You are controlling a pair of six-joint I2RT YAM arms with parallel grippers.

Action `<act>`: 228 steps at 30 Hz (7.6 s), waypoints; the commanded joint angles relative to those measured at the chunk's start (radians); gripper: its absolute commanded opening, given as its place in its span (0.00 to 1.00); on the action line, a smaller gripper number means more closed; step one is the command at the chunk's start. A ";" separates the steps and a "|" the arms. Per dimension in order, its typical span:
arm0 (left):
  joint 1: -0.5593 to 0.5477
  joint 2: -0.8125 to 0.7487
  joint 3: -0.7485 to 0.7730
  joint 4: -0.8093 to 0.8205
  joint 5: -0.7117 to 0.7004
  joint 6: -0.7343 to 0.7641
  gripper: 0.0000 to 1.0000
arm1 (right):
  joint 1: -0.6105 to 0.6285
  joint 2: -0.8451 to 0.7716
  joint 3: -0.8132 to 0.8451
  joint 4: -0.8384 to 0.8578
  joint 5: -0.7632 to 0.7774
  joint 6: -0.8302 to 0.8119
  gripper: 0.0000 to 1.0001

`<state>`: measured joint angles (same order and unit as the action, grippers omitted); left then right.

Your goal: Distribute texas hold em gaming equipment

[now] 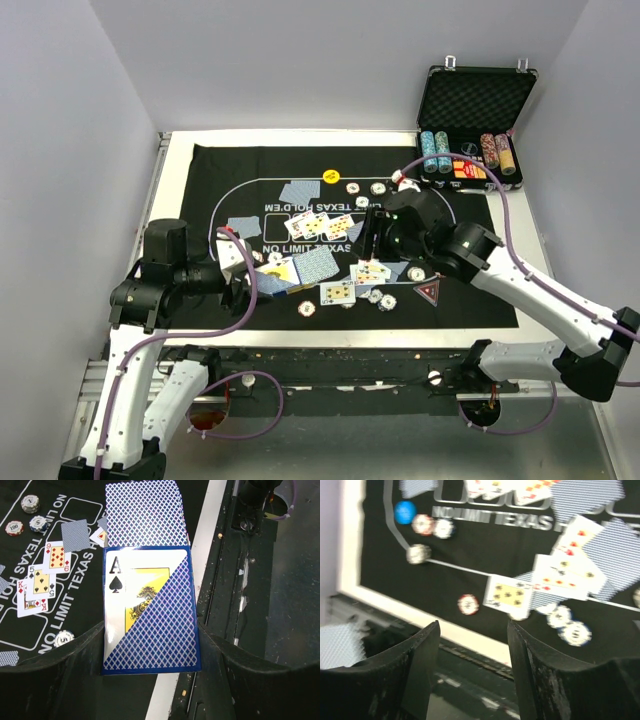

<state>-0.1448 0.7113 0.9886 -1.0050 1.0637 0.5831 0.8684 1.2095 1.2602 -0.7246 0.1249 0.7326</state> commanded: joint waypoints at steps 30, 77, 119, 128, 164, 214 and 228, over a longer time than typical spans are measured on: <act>0.007 -0.010 -0.008 0.019 0.055 0.008 0.19 | -0.083 -0.013 -0.036 0.266 -0.509 0.057 1.00; 0.008 0.004 0.035 0.036 0.053 -0.020 0.19 | 0.011 -0.016 0.061 0.077 -0.264 0.036 0.22; 0.007 0.008 0.036 -0.007 0.005 0.026 0.19 | 0.172 0.125 0.209 -0.077 0.065 -0.048 0.72; 0.008 0.002 0.042 -0.010 0.007 0.023 0.20 | 0.170 0.121 0.133 0.011 0.021 0.011 0.70; 0.007 -0.007 0.045 -0.001 0.012 0.012 0.20 | 0.017 -0.113 -0.010 0.100 -0.153 0.219 0.01; 0.007 -0.004 0.047 0.012 0.021 -0.006 0.19 | 0.043 -0.036 -0.143 0.332 -0.381 0.194 0.02; 0.007 -0.004 0.041 -0.003 0.018 0.006 0.19 | 0.080 -0.037 -0.048 0.243 -0.254 0.157 0.02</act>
<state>-0.1326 0.7132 1.0061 -1.0355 1.0279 0.5785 0.9192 1.1942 1.1366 -0.4805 -0.1539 0.9028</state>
